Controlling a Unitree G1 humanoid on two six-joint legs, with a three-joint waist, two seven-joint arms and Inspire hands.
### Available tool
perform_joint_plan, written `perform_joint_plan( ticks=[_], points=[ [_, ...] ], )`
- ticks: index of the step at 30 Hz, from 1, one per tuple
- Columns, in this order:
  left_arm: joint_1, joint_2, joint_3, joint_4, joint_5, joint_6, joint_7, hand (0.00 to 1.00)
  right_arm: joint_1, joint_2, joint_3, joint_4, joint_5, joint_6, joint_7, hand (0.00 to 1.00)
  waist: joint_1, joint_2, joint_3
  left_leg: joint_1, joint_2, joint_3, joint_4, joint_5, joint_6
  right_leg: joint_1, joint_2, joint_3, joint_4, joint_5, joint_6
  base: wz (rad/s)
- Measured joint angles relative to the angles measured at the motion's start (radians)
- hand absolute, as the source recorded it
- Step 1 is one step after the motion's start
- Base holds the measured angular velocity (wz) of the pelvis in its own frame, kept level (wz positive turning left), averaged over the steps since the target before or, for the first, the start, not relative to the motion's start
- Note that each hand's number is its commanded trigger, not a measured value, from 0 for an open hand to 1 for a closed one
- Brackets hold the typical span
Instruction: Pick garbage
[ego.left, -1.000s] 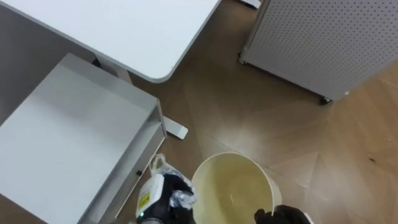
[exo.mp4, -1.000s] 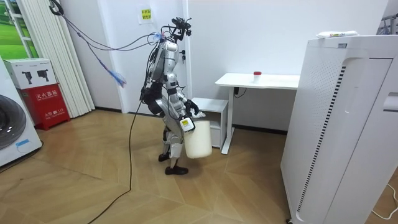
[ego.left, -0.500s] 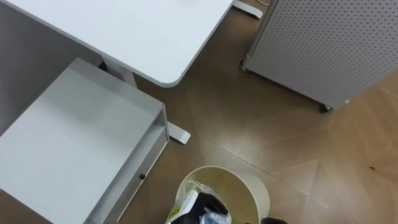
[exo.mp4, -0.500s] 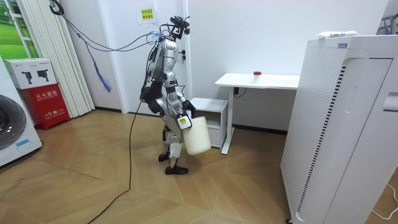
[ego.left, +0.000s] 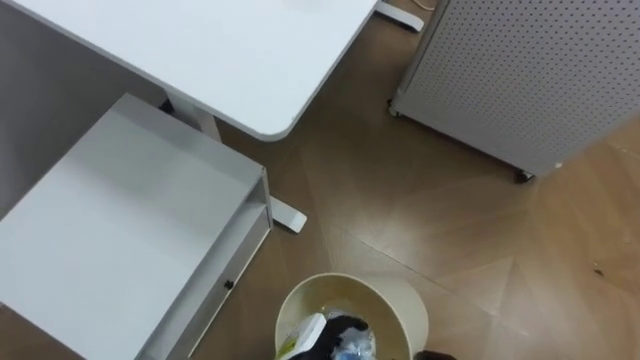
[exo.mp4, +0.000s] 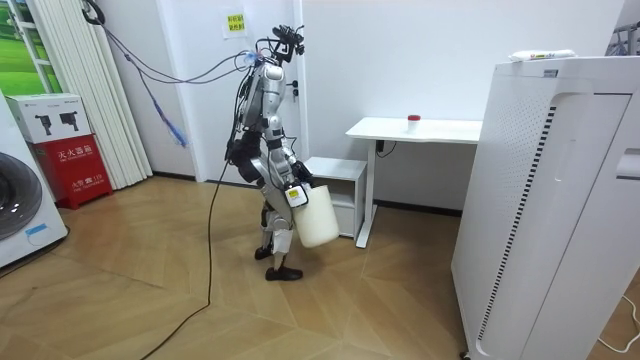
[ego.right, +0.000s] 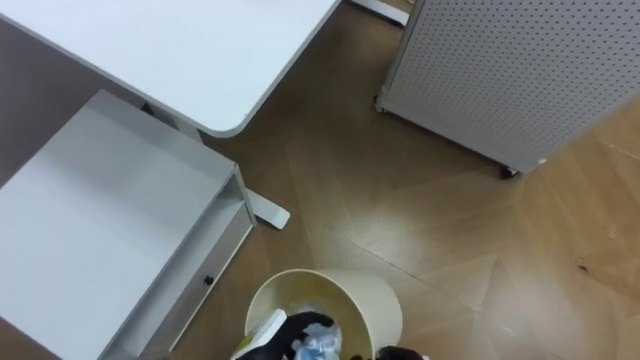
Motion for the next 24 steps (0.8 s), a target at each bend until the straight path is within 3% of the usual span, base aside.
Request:
perform_joint_plan(
  ticks=[7, 14, 18, 24],
  points=[
    [0.017, 0.019, 0.001, -0.025, 0.0, -0.001, -0.018, 0.0, 0.007, -0.001, -0.029, 0.011, -0.004, 0.0, 0.02, 1.0, 0.005, 0.011, 0.0007, 0.03, 0.0, 0.009, -0.006, 0.0, 0.0, 0.024, 0.0, 0.006, -0.002, 0.0, -0.001, -0.02],
    [0.034, 0.05, 0.033, -0.055, -0.006, -0.033, -0.028, 0.0, 0.054, -0.031, -0.057, 0.014, -0.001, 0.0, 0.053, 1.0, 0.028, 0.04, -0.0006, 0.132, 0.003, 0.017, -0.04, -0.003, -0.006, 0.123, 0.015, 0.012, -0.042, 0.002, 0.003, -0.06],
    [0.087, 0.086, 0.061, -0.136, -0.011, -0.038, -0.029, 0.0, 0.076, -0.053, -0.088, 0.026, 0.004, 0.0, 0.065, 1.0, 0.031, 0.057, -0.0077, 0.206, 0.0, 0.017, -0.077, -0.003, -0.01, 0.199, 0.02, 0.006, -0.08, 0.005, 0.008, -0.02],
    [0.123, 0.098, 0.088, -0.179, -0.011, -0.039, -0.038, 0.0, 0.116, -0.071, -0.122, 0.029, -0.004, 0.012, 0.076, 1.0, 0.031, 0.062, -0.0143, 0.349, -0.018, 0.022, -0.157, 0.001, -0.017, 0.327, 0.022, 0.004, -0.132, 0.001, 0.022, 0.0]
  ],
)
